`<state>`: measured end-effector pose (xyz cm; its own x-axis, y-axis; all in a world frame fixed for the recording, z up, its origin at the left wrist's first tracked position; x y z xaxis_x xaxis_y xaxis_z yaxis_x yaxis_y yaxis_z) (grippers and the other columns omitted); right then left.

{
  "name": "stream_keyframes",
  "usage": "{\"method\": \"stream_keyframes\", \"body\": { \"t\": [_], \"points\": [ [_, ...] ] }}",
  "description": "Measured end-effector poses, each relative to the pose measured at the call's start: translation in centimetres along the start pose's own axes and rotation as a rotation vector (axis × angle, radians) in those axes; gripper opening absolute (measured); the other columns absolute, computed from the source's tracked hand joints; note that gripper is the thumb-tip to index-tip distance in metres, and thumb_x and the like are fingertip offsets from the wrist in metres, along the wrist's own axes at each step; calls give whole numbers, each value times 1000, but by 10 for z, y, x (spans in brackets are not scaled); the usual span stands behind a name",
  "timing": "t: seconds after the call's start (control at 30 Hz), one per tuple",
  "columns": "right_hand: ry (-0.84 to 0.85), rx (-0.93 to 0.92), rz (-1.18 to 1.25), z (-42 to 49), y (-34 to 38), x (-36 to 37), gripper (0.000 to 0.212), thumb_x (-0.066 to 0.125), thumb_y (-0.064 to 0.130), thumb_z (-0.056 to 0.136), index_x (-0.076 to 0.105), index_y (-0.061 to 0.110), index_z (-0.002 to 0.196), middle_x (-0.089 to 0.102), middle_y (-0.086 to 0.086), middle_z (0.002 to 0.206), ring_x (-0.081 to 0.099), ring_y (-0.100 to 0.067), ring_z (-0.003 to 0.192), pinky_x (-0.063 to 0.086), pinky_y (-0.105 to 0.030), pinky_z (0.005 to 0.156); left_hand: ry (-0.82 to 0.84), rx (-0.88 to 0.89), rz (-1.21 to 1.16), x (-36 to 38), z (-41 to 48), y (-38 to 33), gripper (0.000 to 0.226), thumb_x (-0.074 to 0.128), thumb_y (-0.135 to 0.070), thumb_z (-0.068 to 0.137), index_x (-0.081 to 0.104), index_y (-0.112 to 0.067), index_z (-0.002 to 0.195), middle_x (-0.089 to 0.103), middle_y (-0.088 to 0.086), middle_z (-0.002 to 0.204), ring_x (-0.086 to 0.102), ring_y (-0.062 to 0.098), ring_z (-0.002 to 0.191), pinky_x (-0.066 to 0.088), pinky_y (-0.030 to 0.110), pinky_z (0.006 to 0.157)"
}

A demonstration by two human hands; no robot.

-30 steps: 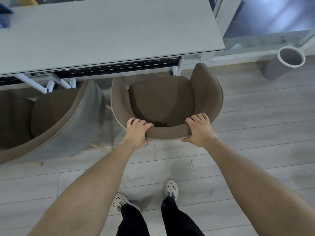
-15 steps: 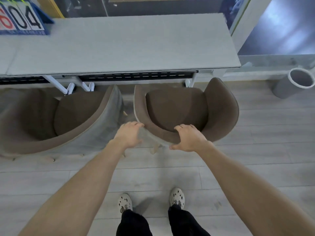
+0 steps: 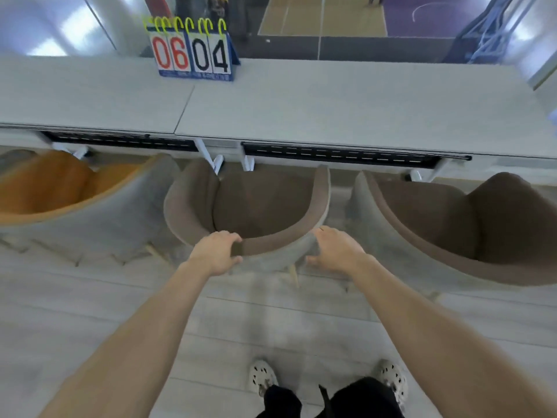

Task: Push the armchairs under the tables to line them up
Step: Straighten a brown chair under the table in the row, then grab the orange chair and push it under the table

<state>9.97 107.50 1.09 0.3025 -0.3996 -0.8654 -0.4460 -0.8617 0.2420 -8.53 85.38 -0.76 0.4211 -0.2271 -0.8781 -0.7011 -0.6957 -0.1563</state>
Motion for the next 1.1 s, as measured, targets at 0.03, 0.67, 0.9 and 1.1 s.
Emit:
{"method": "stream_keyframes", "body": {
  "t": [0.03, 0.67, 0.9, 1.1],
  "points": [
    [-2, -10, -4, 10, 23, 0, 70, 74, 55, 90, 54, 15, 144, 61, -8, 141, 61, -34, 130, 51, -51, 107, -1, -10, 2, -5, -5, 24, 59, 75, -52, 94, 59, -29, 147, 62, 2, 145, 59, 28, 135, 49, 47, 111],
    [85, -104, 7, 255, 318, -14, 72, 69, 54, 96, 48, 15, 154, 57, -7, 147, 60, -33, 131, 52, -51, 107, 63, -145, 27, -107, 43, 357, 59, 70, -49, 100, 54, -31, 154, 59, 3, 152, 58, 30, 137, 52, 46, 109],
    [99, -89, -2, 331, 406, -4, 68, 68, 54, 96, 50, 14, 148, 57, -9, 143, 59, -35, 131, 51, -53, 107, 77, -109, 17, -134, 71, 473, 54, 70, -52, 98, 59, -30, 146, 62, -2, 148, 61, 25, 131, 53, 47, 109],
    [64, 1, 41, 379, 506, 16, 63, 66, 54, 98, 53, 14, 145, 60, -10, 138, 61, -35, 126, 53, -53, 104, 89, -40, 34, -139, 93, 597, 53, 69, -51, 100, 56, -33, 148, 57, -4, 155, 57, 24, 138, 51, 48, 113]
  ]
}}
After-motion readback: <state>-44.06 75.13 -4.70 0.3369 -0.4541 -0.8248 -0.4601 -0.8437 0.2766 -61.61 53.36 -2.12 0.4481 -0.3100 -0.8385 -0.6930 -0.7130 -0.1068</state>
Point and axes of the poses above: each hand's wrist, its own z-axis towards the middle knuckle, its own x-axis out of the palm, y = z × x, the point moved 8 cm from there along z, towards the middle knuckle
